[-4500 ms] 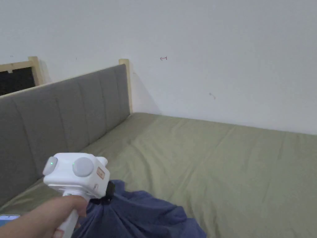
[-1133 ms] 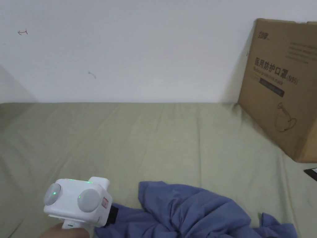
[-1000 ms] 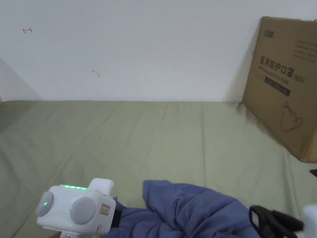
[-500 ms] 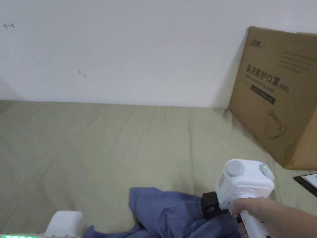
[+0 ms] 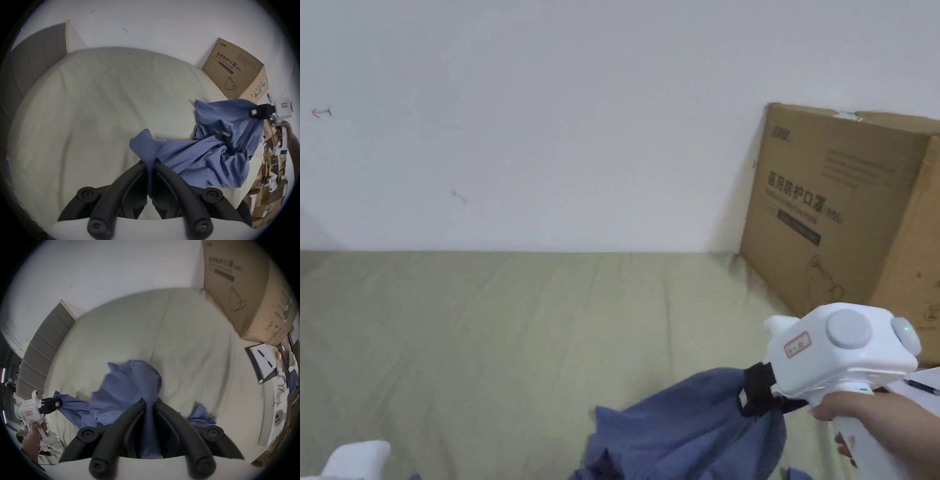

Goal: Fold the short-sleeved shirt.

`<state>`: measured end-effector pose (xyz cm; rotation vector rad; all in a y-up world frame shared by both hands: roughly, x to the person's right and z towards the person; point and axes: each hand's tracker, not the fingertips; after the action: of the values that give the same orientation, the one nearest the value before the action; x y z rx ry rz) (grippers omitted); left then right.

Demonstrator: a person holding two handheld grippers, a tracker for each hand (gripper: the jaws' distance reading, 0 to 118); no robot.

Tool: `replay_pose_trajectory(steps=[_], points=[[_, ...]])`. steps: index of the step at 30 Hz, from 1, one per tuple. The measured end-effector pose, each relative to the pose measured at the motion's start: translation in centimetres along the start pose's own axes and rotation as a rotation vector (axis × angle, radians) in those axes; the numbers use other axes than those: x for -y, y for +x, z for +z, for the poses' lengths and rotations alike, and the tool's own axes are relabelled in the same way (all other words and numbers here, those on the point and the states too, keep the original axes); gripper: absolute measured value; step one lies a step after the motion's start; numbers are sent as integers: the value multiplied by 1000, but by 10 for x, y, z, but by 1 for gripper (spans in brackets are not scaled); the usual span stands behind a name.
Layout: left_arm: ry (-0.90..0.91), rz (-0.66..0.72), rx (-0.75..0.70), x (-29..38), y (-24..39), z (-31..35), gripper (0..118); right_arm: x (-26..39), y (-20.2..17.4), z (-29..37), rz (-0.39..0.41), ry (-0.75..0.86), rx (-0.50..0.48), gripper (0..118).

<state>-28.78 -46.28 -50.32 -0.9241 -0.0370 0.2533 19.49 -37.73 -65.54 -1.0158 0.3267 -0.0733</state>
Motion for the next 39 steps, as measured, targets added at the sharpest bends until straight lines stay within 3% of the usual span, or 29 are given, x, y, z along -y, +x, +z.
replay_pose_trajectory(steps=[3,11,19,23,33,39], points=[[62,-70,-137,-27,-8,42,2,-8,5,59,-26,74,17,3],[344,-16,-171,-107,-7,168,2,-33,-14,188,-77,279,-16,3],[662,-72,-241,-188,33,273,2,-94,-53,263,-65,499,7,3],[809,-90,-310,-217,45,303,2,-126,-76,282,-17,634,20,3],[977,-21,-397,-248,47,305,2,-169,-113,270,-88,902,15,3],[841,-75,-386,-236,39,254,2,-157,-109,222,-58,852,107,3]])
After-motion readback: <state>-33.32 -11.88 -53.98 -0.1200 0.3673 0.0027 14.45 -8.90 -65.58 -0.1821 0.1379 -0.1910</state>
